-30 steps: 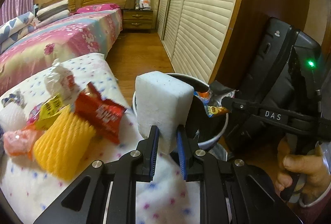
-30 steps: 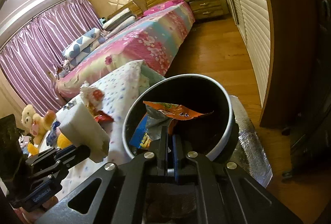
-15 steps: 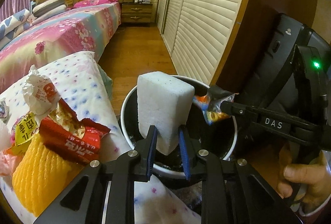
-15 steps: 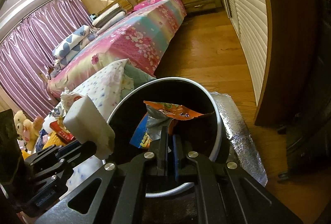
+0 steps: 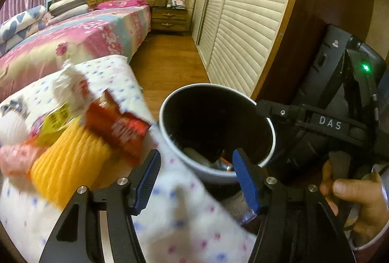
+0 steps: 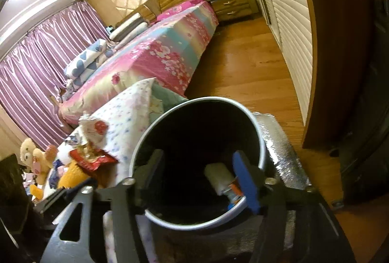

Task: Collect trash
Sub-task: 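Move the left tool to the yellow foam net and grasp it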

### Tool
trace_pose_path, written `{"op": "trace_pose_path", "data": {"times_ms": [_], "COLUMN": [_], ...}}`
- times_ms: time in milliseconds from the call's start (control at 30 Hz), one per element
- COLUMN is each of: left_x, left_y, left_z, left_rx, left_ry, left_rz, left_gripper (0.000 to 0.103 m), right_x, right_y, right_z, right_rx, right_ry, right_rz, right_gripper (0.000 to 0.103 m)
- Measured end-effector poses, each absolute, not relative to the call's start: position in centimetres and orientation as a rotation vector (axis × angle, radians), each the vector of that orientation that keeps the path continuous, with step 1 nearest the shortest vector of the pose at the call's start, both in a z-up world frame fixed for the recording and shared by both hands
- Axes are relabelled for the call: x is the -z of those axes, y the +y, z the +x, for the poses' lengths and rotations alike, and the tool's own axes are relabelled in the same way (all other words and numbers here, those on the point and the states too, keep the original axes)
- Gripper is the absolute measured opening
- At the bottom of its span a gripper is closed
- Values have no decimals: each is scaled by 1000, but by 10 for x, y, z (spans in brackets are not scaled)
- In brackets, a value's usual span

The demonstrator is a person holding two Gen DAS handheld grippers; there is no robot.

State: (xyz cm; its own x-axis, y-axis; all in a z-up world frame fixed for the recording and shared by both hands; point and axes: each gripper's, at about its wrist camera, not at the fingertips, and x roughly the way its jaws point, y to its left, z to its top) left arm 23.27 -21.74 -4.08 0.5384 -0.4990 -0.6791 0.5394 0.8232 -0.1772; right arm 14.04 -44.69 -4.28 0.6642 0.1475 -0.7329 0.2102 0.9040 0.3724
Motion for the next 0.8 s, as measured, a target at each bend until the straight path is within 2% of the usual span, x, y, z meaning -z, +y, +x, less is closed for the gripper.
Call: {"op": "trace_pose_path", "data": {"times_ms": [300, 600, 800], "left_x": [41, 36, 33], "left_y": [-153, -94, -82], "left_z": [188, 156, 154], "left_rx": [527, 387, 356], "left_ry": [785, 776, 787], "left_rz": [-13, -71, -106], "left_gripper": [65, 65, 65], "right_x": [38, 39, 40], "right_y": [-392, -345, -325], "right_z": [125, 118, 124], "right_rx": [-48, -131, -164], "right_ry": [860, 864, 858], "right_rz": [399, 341, 274], "right_gripper": [82, 83, 82]}}
